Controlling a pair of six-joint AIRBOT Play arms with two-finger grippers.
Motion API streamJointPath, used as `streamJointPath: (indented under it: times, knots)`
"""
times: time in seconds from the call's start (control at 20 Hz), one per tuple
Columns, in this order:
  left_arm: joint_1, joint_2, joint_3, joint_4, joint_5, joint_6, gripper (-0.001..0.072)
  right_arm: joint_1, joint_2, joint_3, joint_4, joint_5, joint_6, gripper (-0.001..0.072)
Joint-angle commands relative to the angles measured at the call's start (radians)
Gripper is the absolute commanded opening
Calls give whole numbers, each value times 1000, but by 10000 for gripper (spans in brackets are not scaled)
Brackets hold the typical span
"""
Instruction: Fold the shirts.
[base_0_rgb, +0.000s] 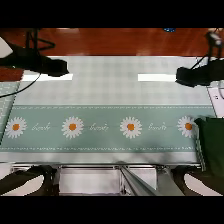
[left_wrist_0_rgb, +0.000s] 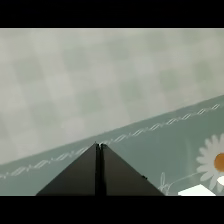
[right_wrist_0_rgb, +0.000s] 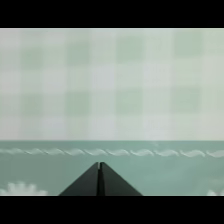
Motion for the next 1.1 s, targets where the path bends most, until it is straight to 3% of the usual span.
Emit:
streamJointPath:
  times: [0.0, 0.15, 0.4, 1.05]
  knots:
    - [-15, -3, -159, 111, -21, -60, 17, 78, -132, 18, -174, 119, 31, 25]
    - [-14, -3, -206, 102, 81, -158, 18, 78, -134, 19, -175, 74, 31, 26]
    - [-13, -5, -206, 106, 100, -110, 18, 78, -134, 19, -182, 100, 31, 26]
    - [-13, -5, -206, 106, 103, -110, 18, 78, -134, 19, -182, 100, 31, 26]
